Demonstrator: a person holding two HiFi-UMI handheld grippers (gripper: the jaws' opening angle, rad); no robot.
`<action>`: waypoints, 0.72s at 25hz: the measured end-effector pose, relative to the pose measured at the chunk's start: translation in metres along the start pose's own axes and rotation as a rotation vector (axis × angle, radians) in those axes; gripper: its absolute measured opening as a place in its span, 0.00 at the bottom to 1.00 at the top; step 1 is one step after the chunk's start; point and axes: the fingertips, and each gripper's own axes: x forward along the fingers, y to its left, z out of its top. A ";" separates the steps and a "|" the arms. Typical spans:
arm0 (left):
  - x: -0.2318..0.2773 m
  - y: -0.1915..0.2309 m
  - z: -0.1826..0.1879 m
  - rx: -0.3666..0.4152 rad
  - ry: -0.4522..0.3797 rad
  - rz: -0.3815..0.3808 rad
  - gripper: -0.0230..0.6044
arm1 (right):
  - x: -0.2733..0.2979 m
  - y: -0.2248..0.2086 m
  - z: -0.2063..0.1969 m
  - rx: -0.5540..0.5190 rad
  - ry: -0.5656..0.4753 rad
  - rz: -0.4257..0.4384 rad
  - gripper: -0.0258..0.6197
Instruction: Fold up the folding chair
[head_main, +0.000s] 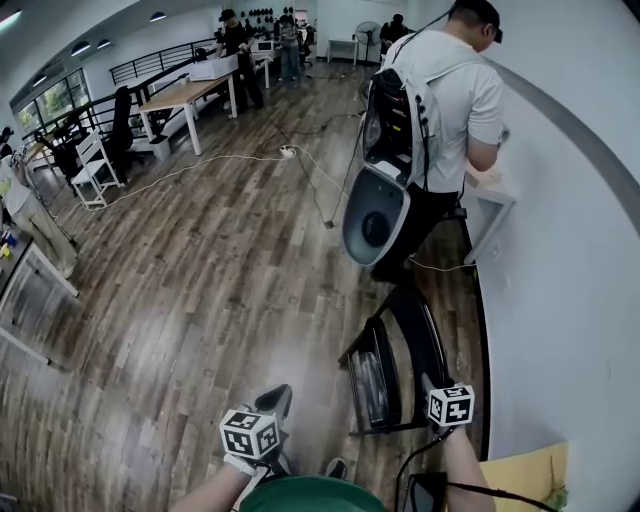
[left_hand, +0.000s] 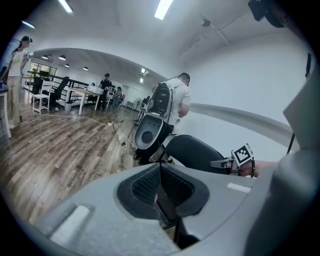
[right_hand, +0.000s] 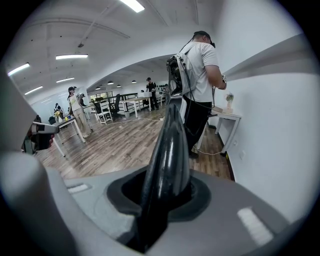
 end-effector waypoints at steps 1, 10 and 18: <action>-0.004 0.001 0.005 0.001 -0.015 -0.004 0.06 | -0.001 0.003 -0.001 -0.003 0.000 -0.004 0.18; -0.013 0.000 0.023 0.038 -0.079 0.004 0.06 | -0.001 0.006 -0.005 -0.016 -0.003 -0.022 0.18; -0.024 0.014 0.020 0.058 -0.066 0.019 0.06 | -0.001 0.018 0.002 -0.034 -0.006 -0.030 0.18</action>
